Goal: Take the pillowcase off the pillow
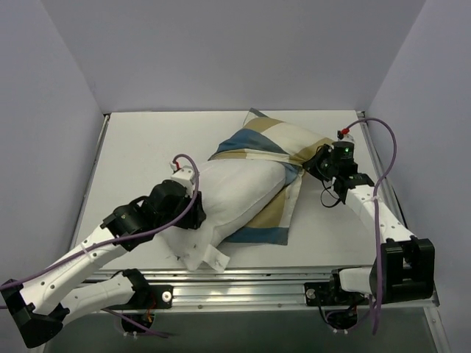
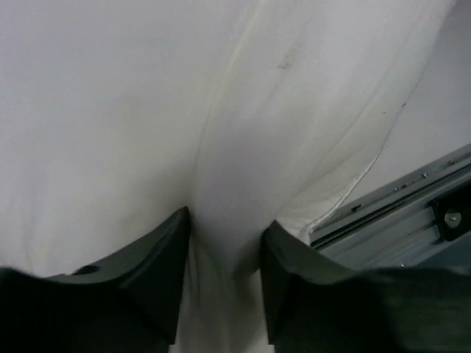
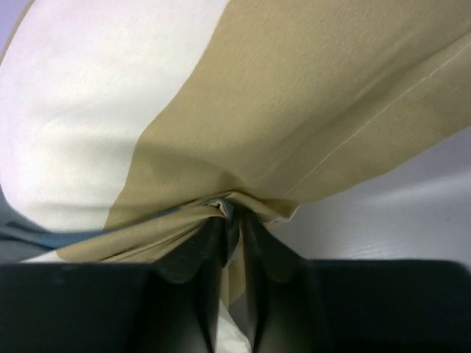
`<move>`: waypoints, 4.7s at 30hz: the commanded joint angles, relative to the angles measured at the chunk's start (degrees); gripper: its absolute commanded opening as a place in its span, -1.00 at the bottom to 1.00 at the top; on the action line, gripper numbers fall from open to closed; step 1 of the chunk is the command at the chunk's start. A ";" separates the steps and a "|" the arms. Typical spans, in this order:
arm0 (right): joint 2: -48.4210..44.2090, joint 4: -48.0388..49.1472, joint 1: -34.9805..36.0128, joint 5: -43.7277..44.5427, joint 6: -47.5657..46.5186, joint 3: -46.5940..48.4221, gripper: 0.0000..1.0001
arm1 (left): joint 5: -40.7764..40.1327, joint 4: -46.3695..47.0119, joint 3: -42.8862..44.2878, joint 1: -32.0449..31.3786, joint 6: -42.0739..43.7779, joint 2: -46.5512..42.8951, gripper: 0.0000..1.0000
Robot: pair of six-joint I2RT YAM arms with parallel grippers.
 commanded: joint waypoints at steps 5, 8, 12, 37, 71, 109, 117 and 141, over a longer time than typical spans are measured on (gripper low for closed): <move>-10.63 -4.09 0.83 1.15 -5.33 -0.44 -0.18 | 8.50 0.59 -0.20 -2.53 -1.42 -0.30 0.95; -14.67 -8.13 1.44 0.97 -6.21 0.70 0.19 | 9.75 0.42 5.75 -2.35 1.39 1.81 0.88; -16.98 -10.68 2.49 -0.69 -8.67 2.98 0.47 | 8.96 -0.28 13.86 -0.07 5.17 7.07 0.88; 1.71 -11.74 20.68 -1.94 -30.71 22.23 0.63 | 38.84 15.88 15.99 24.11 11.34 40.40 0.16; 24.68 -14.73 9.37 27.60 -26.18 40.25 -1.00 | 19.86 2.01 10.00 22.35 7.99 6.13 -0.95; -15.82 -12.27 11.72 1.95 -12.10 2.22 0.71 | -13.26 23.35 6.50 -15.23 30.03 15.96 0.88; -24.09 -14.47 16.55 -1.93 -8.77 -8.51 0.69 | -17.32 26.52 2.80 -21.42 29.26 26.41 0.88; -10.66 9.53 26.84 -1.06 -1.56 -18.46 0.52 | -18.91 25.47 9.04 -17.56 21.44 30.65 -0.95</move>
